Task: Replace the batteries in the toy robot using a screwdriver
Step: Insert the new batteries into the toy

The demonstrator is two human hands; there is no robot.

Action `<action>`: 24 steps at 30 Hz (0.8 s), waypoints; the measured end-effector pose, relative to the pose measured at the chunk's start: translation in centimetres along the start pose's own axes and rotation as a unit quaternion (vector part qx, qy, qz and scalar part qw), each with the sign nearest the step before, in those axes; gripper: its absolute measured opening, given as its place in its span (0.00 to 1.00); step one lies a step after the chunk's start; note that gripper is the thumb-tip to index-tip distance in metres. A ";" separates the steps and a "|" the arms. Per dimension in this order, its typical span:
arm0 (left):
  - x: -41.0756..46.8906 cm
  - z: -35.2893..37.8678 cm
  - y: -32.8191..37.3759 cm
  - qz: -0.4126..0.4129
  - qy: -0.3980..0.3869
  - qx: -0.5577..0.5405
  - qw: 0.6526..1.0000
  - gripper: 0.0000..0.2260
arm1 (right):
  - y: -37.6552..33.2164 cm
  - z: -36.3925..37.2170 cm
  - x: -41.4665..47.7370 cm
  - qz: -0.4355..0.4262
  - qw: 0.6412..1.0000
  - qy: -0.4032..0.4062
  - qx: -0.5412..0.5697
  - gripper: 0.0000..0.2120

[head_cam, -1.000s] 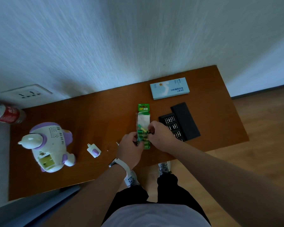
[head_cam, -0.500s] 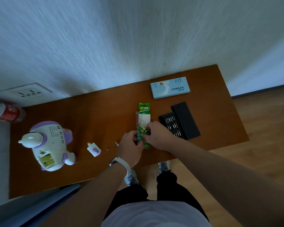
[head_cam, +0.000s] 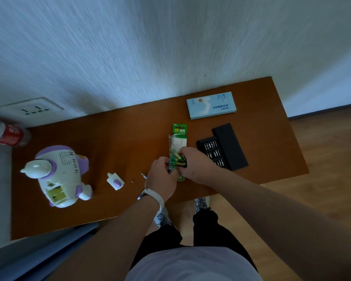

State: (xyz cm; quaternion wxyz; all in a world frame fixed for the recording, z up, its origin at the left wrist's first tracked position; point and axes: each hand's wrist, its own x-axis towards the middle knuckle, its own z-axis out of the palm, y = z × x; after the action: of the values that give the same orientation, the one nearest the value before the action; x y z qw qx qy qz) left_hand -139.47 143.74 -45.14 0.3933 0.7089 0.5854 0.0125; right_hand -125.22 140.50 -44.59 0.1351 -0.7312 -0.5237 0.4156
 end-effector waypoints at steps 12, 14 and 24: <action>0.2 0.1 -0.8 -0.008 -0.005 -0.056 0.998 0.10 | 0.0 -0.2 0.4 -0.040 0.999 0.003 -0.036 0.24; 0.2 0.1 -1.2 -0.001 -0.009 -0.072 0.997 0.11 | -0.2 -0.3 0.6 -0.040 0.998 -0.004 -0.055 0.25; -0.1 -0.1 -1.4 0.023 -0.020 -0.052 0.998 0.15 | 0.2 0.5 0.2 -0.034 0.995 0.085 -0.035 0.21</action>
State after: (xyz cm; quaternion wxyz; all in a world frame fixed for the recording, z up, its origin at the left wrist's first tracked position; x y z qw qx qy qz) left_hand -140.69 143.74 -45.82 0.4409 0.7008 0.5595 0.0378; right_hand -125.43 140.46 -45.15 0.1674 -0.7499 -0.5492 0.3286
